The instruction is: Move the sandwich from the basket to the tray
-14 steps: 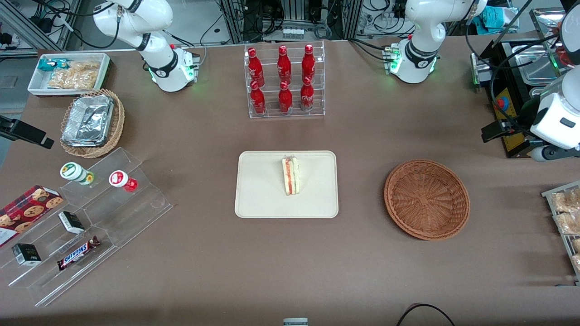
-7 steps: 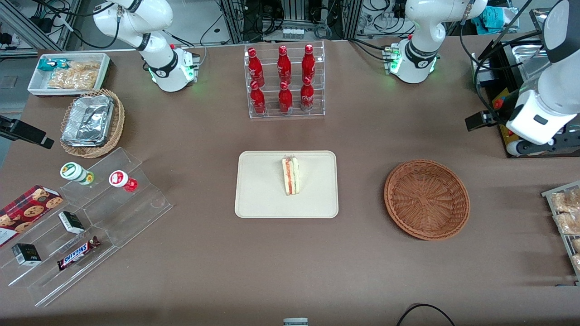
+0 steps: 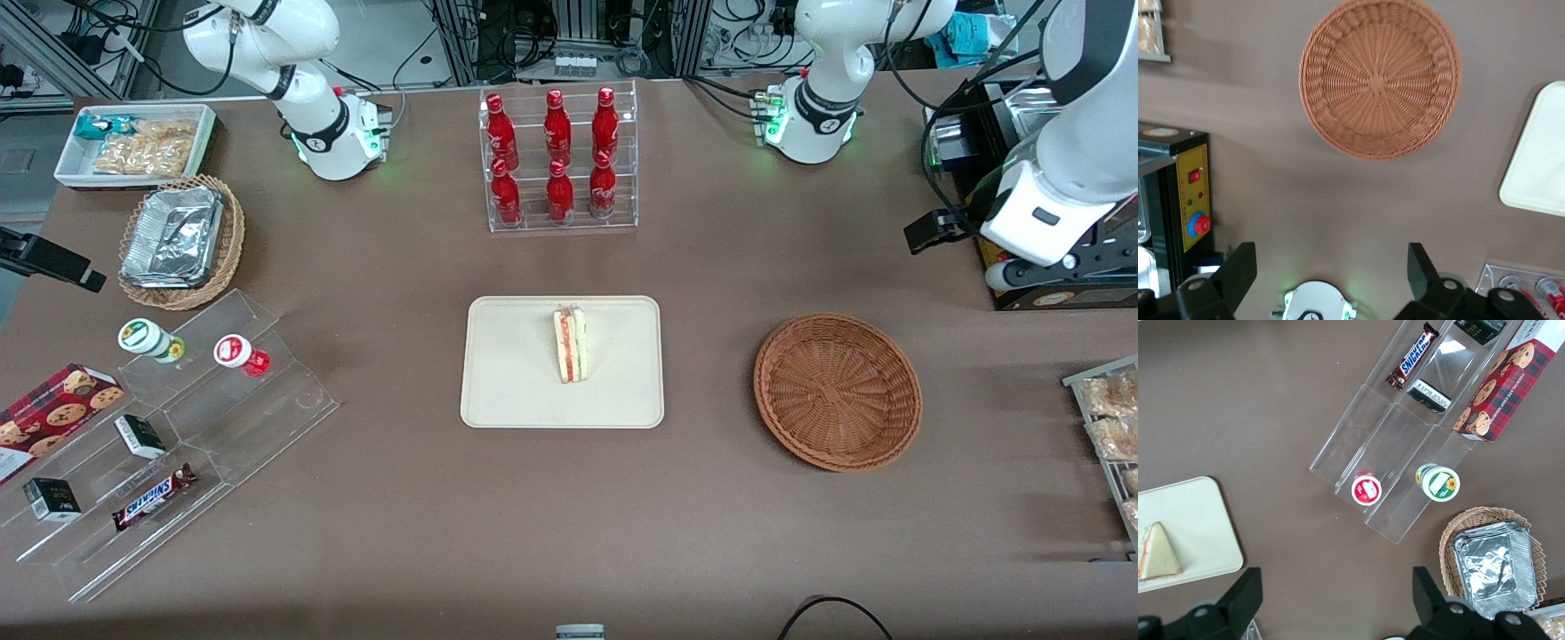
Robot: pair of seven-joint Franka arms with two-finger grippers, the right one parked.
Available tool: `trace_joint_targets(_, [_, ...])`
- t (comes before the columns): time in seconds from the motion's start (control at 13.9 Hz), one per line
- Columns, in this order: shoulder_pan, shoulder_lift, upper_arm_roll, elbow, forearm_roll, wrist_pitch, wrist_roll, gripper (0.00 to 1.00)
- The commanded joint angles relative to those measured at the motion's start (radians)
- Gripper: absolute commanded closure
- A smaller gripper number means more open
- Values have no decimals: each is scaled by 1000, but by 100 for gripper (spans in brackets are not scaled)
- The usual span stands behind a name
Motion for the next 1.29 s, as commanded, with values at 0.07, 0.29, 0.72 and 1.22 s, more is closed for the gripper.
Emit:
trace_joint_targets(0.07, [3, 22, 4, 105, -6, -9, -8, 0])
trace_joint_targets(0.29, [5, 22, 4, 113, 0, -22, 2, 0])
trace_joint_targets(0.72, [3, 54, 4, 182, 4, -55, 0, 0])
trace_joint_targets(1.22, [3, 55, 4, 181, -6, -68, 0, 0])
